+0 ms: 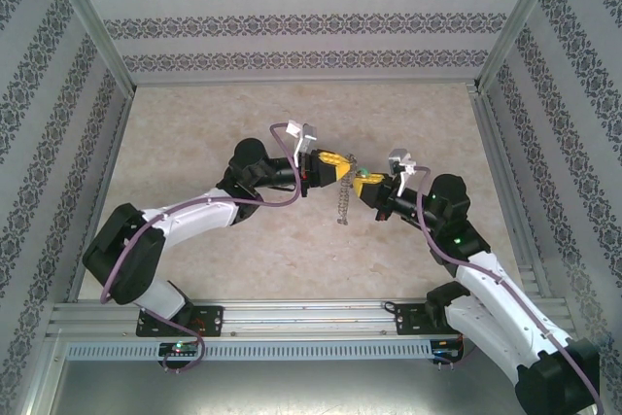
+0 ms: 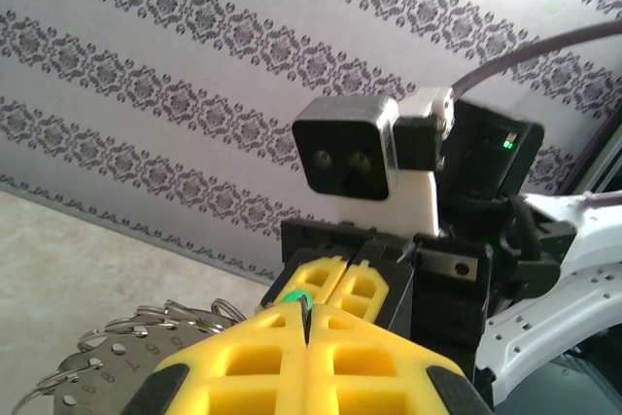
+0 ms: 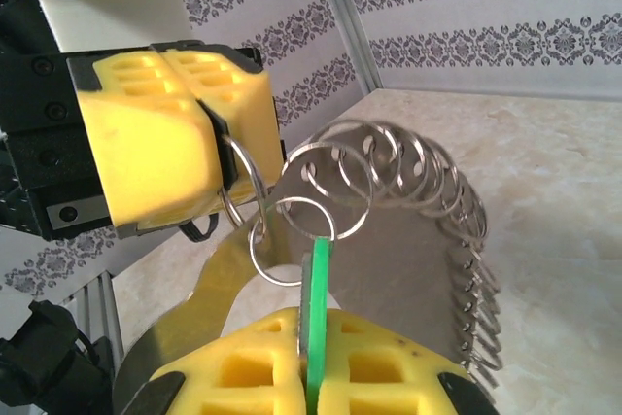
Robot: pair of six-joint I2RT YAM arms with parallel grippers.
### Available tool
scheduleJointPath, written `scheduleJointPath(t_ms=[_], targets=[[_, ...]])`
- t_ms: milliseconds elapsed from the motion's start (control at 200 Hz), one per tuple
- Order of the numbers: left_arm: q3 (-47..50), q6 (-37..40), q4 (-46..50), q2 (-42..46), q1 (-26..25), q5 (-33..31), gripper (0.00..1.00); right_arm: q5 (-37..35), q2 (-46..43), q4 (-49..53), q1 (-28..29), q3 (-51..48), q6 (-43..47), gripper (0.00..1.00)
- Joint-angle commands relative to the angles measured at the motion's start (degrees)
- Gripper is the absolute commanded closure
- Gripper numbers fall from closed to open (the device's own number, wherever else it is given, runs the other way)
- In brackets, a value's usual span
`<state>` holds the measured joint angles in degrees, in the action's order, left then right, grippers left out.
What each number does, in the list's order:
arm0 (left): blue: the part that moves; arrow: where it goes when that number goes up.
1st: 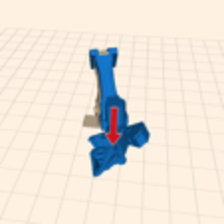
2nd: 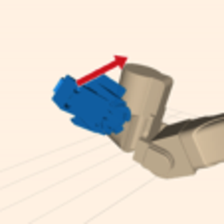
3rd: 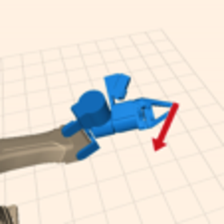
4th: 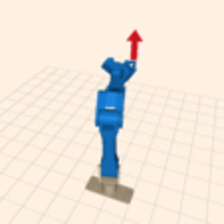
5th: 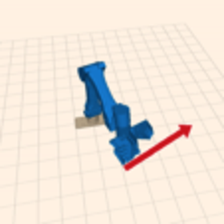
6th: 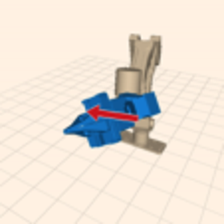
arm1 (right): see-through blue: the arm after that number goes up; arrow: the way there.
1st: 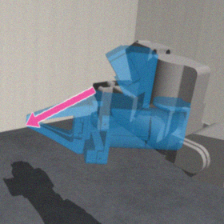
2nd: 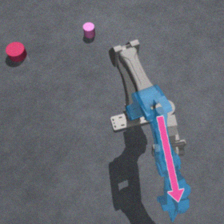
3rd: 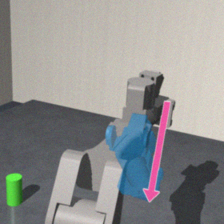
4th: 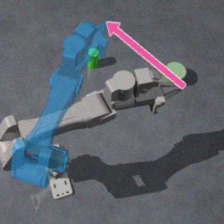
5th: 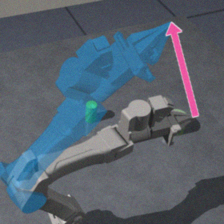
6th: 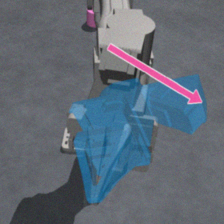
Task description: Put the keys on the keyring
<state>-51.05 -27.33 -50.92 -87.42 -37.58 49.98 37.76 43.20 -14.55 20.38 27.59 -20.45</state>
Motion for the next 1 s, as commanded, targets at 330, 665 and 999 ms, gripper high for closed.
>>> scheduleJointPath(t_ms=[330,665,999], targets=[[-3.7,13.22,15.21,5.15,-0.83,-1.66,1.0,-4.81,5.36,7.84,3.14,7.57,5.55,1.0],[-3.83,17.29,20.84,6.69,-0.83,-3.36,1.0,-9.39,6.77,13.22,4.95,11.38,9.17,1.0],[-3.49,17.23,20.77,6.95,-0.83,-3.74,1.0,-13.25,5.51,17.55,4.93,13.16,11.92,1.0]])
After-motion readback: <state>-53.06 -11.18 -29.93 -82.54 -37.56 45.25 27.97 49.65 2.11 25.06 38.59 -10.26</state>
